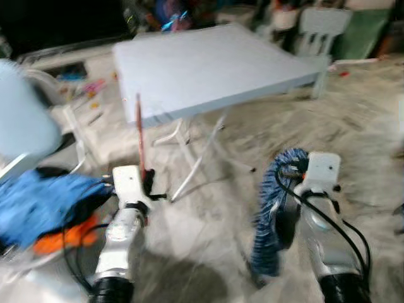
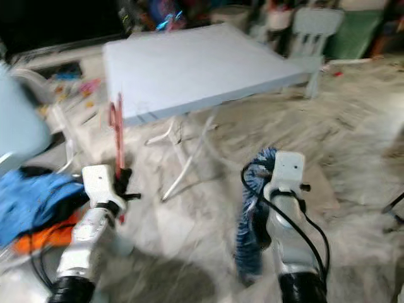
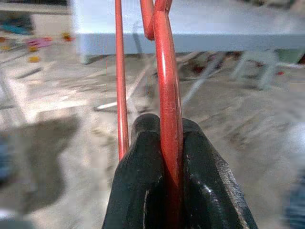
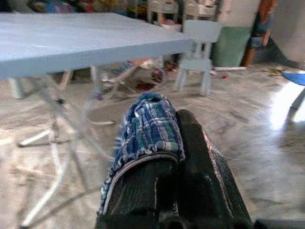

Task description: Hang hanger

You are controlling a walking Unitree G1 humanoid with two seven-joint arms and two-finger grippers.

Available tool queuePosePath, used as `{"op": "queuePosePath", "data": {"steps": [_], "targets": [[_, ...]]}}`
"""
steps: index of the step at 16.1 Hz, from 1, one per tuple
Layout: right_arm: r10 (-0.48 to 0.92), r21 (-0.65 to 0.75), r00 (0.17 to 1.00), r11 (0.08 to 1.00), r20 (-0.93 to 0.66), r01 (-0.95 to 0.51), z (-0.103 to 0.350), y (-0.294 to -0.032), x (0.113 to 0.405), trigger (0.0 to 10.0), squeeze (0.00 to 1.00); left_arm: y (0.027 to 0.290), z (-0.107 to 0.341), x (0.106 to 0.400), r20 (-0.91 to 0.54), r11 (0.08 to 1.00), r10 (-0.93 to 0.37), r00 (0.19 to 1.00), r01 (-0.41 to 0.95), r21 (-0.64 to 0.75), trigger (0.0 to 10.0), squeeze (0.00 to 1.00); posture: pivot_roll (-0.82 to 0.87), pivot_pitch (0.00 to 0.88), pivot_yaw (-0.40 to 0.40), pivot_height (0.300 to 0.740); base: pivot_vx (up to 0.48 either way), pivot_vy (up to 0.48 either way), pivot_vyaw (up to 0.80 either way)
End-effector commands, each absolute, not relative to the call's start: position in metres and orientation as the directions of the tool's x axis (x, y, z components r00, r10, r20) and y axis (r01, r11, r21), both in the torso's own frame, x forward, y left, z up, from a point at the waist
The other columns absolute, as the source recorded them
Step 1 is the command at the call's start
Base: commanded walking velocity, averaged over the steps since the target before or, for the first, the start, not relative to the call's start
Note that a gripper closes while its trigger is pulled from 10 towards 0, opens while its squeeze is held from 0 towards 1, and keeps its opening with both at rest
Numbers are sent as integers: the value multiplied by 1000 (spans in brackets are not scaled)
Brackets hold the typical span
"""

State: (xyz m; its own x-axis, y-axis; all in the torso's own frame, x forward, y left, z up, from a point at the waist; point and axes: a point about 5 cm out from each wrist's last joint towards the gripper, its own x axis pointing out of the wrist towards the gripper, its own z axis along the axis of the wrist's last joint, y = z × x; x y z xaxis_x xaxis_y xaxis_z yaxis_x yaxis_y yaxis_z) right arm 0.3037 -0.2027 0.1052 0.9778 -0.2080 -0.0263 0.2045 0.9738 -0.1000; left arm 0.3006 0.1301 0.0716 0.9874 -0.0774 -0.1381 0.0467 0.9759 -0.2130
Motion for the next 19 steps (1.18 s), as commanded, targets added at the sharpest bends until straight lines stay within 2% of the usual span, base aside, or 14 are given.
{"op": "queuePosePath", "data": {"steps": [1,5,9,10,11,12,14,15,16,18,19], "targets": [[-204,-90,979,975,-17,202,112,-201,305,0,0,130,77,304,-127,979,-98,987,73,-189,10000,0,-29,0,32,740,386,0,0],[-181,-119,981,978,-63,173,109,-199,305,0,0,119,82,302,-113,981,-116,987,96,-169,10000,0,-13,0,-10,740,0,0,0],[-150,-105,986,984,-68,143,109,-193,308,0,0,135,79,293,-105,990,-65,992,51,-131,10000,0,-1,0,1,740,0,0,0],[-144,-103,987,985,-68,136,109,-192,307,275,0,140,75,289,-118,991,-46,992,30,-130,10000,0,-3,0,8,740,0,0,0],[-147,-94,986,986,-72,141,107,-192,305,1137,0,144,70,283,-136,991,-31,990,13,-131,10000,0,-6,0,13,740,0,0,0],[-153,-86,986,985,-72,146,107,-193,303,1098,0,145,69,281,-140,991,-30,990,11,-132,10000,0,-10,0,19,740,0,0,0],[-163,-70,984,985,-71,158,104,-195,297,0,0,147,65,275,-163,991,-31,986,10,-131,10000,0,-20,0,25,740,0,0,0],[-160,-69,984,985,-75,155,103,-195,295,0,0,148,61,273,-183,992,-40,982,18,-122,10000,0,-22,0,26,740,0,0,0],[-152,-74,985,987,-85,146,100,-194,293,1922,0,148,56,272,-213,991,-50,976,22,-132,10000,0,-25,0,27,740,0,0,0],[-146,-73,986,987,-85,140,101,-193,292,2196,0,147,52,270,-250,990,-74,965,41,-133,10000,0,-24,0,26,740,0,0,0],[-137,-76,987,989,-83,131,101,-191,295,10000,0,141,45,268,-288,989,-108,952,74,-125,10000,0,-23,0,25,740,0,0,0]]}}
